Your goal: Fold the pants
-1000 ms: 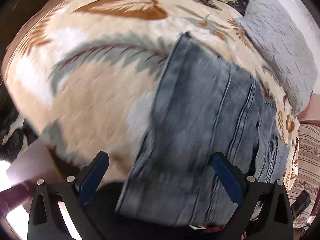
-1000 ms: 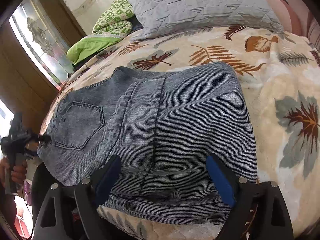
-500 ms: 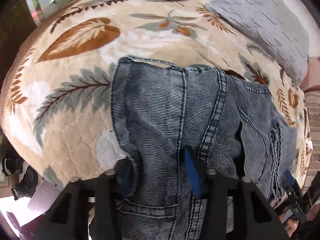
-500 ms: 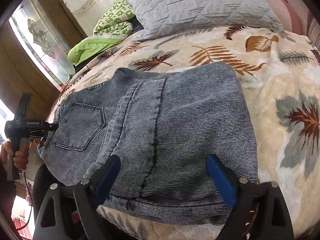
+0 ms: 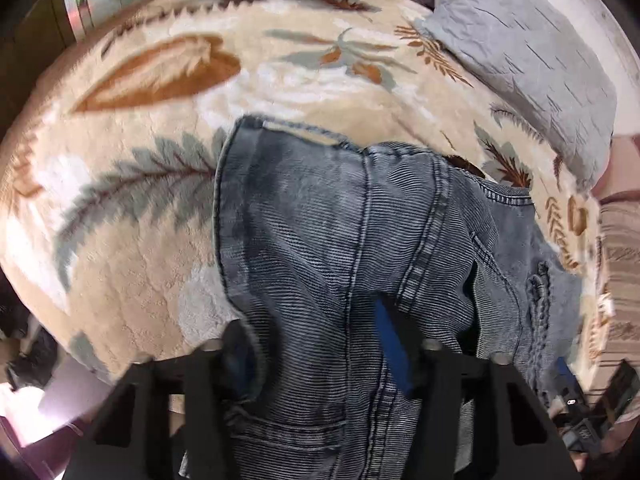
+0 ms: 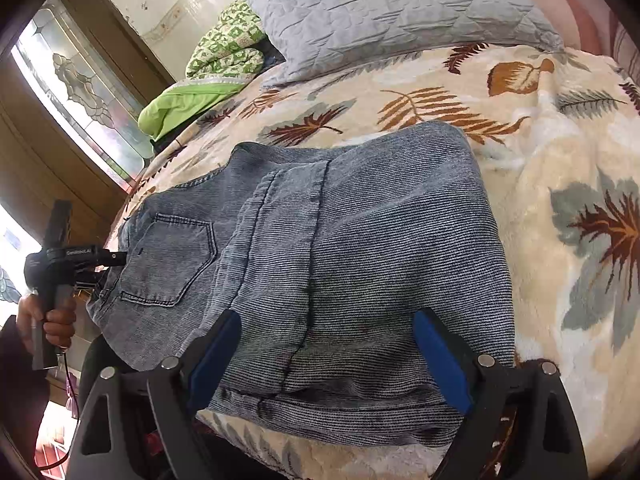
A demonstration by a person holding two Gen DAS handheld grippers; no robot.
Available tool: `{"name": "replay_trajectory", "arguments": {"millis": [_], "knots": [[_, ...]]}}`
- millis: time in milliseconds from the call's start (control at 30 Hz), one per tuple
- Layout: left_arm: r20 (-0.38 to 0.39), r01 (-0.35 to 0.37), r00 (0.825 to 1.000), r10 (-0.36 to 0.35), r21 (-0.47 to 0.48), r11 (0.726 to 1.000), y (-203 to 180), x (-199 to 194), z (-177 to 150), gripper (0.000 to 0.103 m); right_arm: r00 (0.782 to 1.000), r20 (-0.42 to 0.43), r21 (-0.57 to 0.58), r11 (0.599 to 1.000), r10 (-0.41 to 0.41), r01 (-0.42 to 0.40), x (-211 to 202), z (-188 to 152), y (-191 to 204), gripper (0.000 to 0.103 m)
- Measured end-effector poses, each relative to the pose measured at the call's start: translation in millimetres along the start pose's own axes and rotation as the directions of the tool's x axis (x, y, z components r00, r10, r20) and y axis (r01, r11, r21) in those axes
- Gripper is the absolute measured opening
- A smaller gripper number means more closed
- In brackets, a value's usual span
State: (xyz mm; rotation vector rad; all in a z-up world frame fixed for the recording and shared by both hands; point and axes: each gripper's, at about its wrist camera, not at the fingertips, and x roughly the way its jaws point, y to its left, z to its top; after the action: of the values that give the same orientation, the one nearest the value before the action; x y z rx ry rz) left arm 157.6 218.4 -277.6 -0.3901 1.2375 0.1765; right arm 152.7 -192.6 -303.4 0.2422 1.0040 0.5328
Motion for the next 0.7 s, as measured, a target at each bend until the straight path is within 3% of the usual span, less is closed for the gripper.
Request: {"name": "replay_trajectory", "arguments": {"millis": [33, 67, 133, 233, 267, 367, 433, 500, 600, 700], "knots": [[0.019, -0.034, 0.999, 0.033, 0.022, 0.999, -4, -3, -1, 0.031, 1.0, 0.0, 0.0, 1.0, -0.002, 0.002, 0, 0, 0, 0.09], [0.03, -0.041, 0.999, 0.041, 0.026, 0.999, -6, -5, -2, 0.028, 1.0, 0.0, 0.001, 1.0, -0.003, 0.003, 0, 0, 1, 0.09], [0.046, -0.016, 0.999, 0.016, 0.0, 1.0, -3, -13, -3, 0.016, 1.0, 0.01, 0.022, 1.0, 0.005, -0.006, -3, 1, -1, 0.09], [0.092, 0.012, 0.996, -0.014, 0.018, 1.0, -8, -35, -6, 0.013, 0.995, 0.072, 0.059, 0.996, 0.069, -0.073, -16, 5, -3, 0.087], [0.104, 0.012, 0.994, -0.016, 0.035, 0.999, -13, -41, -7, 0.013, 0.991, 0.096, 0.058, 0.993, 0.099, -0.104, -21, 8, -1, 0.085], [0.123, 0.024, 0.992, -0.033, 0.076, 0.997, -25, -57, -10, 0.013, 0.971, 0.106, 0.001, 0.976, 0.215, -0.216, -25, 21, 23, 0.061], [0.134, 0.031, 0.99, -0.042, 0.083, 0.996, -29, -67, -13, 0.013, 0.973, 0.064, -0.104, 0.972, 0.22, -0.213, -13, 29, 53, 0.036], [0.145, 0.049, 0.987, -0.061, 0.089, 0.995, -34, -74, -15, 0.013, 0.976, 0.01, -0.167, 0.963, 0.218, -0.214, 9, 35, 82, 0.035], [0.161, 0.071, 0.983, -0.087, 0.103, 0.992, -41, -85, -16, 0.013, 0.97, -0.08, -0.158, 0.957, 0.232, -0.242, 46, 39, 106, 0.035], [0.168, 0.084, 0.98, -0.104, 0.123, 0.989, -55, -90, -17, 0.013, 0.962, -0.228, -0.204, 0.958, 0.152, -0.2, 98, 26, 121, 0.036]]}}
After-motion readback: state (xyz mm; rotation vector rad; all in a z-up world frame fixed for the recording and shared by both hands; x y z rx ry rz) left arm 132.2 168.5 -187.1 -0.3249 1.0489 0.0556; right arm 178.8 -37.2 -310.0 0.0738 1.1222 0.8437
